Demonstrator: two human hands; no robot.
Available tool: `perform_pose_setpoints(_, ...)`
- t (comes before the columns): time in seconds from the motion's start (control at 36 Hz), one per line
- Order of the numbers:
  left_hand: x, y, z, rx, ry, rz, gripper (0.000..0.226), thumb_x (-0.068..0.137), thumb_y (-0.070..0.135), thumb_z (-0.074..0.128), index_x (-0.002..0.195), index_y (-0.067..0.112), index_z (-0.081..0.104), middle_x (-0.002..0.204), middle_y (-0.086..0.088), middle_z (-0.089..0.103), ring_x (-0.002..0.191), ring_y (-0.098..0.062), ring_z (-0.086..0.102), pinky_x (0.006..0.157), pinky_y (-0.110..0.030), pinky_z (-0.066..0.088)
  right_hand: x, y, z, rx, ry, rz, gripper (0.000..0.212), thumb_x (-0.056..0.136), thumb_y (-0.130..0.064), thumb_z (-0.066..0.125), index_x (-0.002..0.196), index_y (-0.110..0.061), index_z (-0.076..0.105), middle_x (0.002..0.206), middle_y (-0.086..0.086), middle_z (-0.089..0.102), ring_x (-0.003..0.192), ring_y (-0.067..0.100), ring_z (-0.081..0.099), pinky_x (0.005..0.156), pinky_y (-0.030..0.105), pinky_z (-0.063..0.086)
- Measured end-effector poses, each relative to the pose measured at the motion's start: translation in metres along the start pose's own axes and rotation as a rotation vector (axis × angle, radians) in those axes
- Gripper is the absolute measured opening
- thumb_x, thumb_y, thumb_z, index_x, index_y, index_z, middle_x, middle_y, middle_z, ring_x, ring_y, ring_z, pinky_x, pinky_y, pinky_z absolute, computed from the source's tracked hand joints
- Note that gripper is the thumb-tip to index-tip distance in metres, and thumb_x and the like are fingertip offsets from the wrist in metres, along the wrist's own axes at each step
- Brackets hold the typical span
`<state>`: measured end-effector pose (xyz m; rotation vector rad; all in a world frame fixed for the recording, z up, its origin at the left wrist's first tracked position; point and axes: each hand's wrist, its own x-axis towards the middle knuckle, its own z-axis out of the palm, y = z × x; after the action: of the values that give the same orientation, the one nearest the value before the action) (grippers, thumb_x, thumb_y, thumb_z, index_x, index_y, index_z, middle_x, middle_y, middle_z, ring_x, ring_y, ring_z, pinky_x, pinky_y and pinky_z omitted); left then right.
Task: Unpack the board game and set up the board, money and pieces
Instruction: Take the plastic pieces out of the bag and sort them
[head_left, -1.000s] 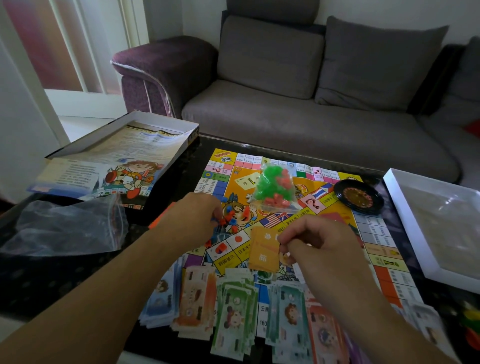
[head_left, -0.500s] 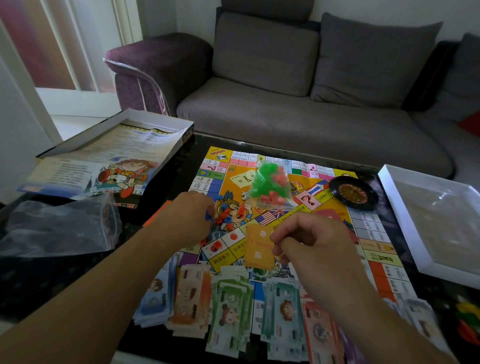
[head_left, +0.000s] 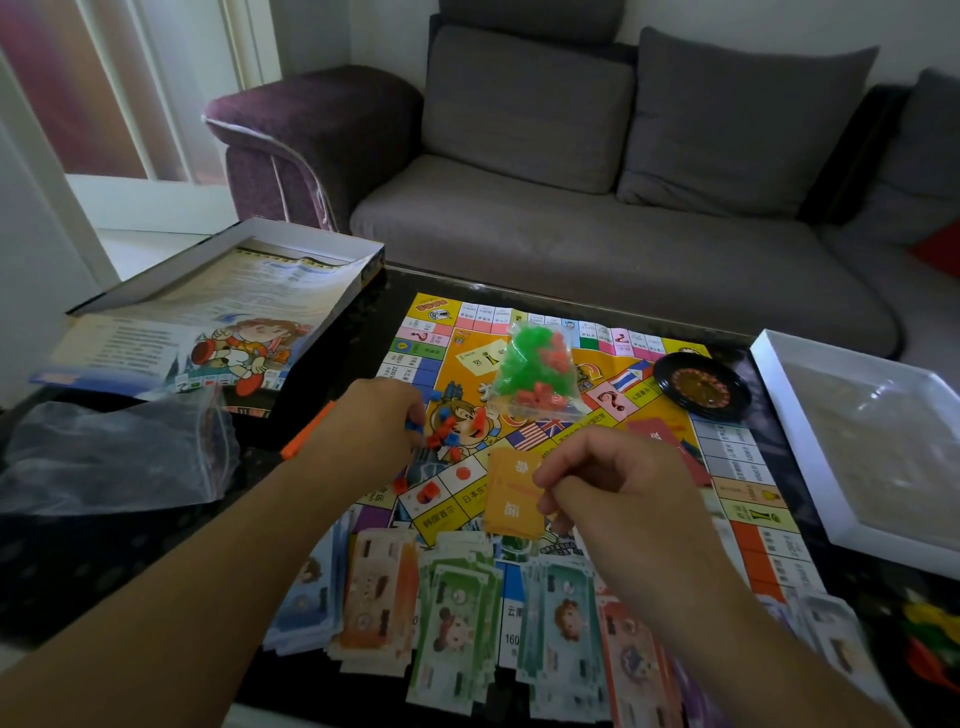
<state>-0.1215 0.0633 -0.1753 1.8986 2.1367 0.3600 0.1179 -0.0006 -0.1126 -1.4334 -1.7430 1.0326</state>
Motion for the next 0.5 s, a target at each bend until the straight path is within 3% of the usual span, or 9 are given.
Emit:
perform_pose_setpoints(0.31, -0.005, -0.0008, -0.0013, -0.011, -0.009, 0.015, 0.01, 0.095, 0.019, 0.073, 0.104, 0.022, 0.07, 0.114, -0.001, 0.065, 0.104, -0.018, 0.062, 0.098, -0.039, 0.057, 0.0014, 0.0027, -0.0026, 0.025, -0.016, 0.021, 0.041, 0.087, 0.009, 0.06, 0.071, -0.026, 0.073, 0.072, 0.001, 0.074, 0.066, 0.009, 0.07, 0.069, 0.031, 0.054)
perform_pose_setpoints(0.5, -0.0058, 0.0031, -0.0052, 0.039, -0.014, -0.008, 0.015, 0.097, 0.02, 0.071, 0.112, 0.02, 0.072, 0.123, -0.004, 0.065, 0.113, -0.022, 0.062, 0.101, -0.038, 0.055, 0.0019, 0.0028, -0.0028, 0.017, -0.031, 0.036, 0.041, 0.087, 0.007, 0.06, 0.073, -0.028, 0.074, 0.073, 0.0, 0.074, 0.068, 0.009, 0.071, 0.07, 0.032, 0.055)
